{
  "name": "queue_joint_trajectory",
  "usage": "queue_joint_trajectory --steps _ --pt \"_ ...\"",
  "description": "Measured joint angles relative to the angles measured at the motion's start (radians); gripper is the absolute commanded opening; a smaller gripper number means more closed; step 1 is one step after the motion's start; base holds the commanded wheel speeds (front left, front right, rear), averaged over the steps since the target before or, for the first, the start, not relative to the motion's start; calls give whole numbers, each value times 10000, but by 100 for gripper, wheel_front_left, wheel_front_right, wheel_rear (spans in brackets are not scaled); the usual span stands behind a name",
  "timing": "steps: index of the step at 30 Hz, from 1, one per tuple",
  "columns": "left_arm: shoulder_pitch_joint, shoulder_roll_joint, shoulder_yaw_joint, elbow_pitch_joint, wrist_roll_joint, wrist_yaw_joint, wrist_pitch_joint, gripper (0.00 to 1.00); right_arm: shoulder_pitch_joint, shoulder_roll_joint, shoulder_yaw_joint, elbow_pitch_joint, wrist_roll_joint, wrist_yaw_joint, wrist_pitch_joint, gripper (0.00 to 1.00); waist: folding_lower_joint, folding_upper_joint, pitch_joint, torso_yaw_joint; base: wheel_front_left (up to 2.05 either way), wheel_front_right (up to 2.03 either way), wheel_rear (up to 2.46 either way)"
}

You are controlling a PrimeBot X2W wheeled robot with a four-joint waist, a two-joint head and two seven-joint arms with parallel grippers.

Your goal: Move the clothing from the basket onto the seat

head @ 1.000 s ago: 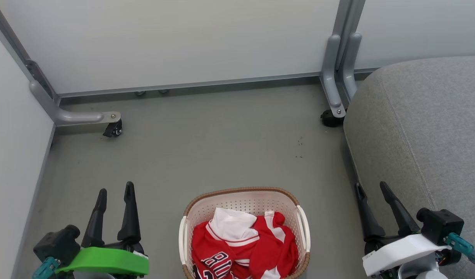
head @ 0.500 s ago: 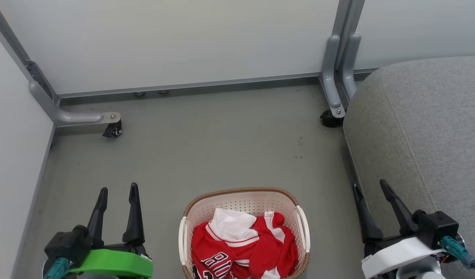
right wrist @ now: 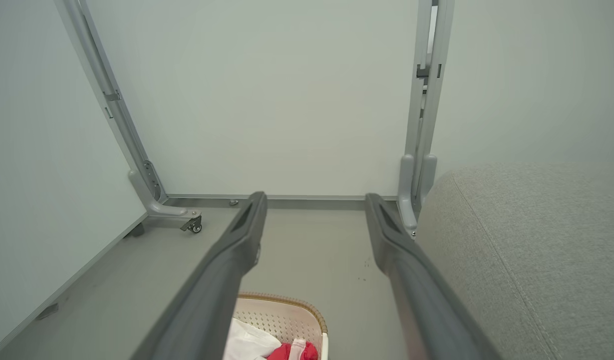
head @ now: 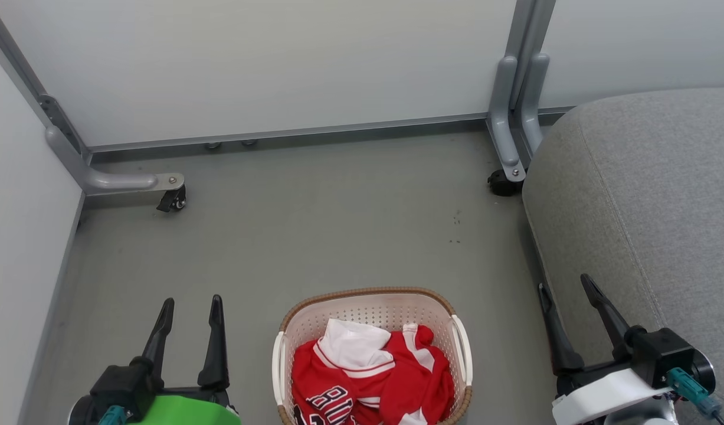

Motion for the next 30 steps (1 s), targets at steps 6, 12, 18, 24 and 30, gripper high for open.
queue_joint_trajectory --steps 6,12,18,24,30 --pt "9 4 -61 -2 410 -13 -109 100 25 6 -12 -44 -395 0 -105 100 0 0 23 21 0 0 0" --pt "22 6 -71 -13 834 -40 -211 100 40 15 -8 -96 -782 4 -197 100 0 0 39 25 0 0 0" --pt "22 8 -59 25 836 -38 -211 100 40 29 -23 -94 -796 4 -209 100 0 0 32 30 0 0 0" --pt "22 8 -59 36 832 -27 -211 100 40 36 -27 -88 -794 4 -209 100 0 0 21 34 0 0 0" --pt "22 8 -59 61 834 -25 -211 100 57 42 -25 -88 -794 4 -209 100 0 0 39 50 0 0 0"
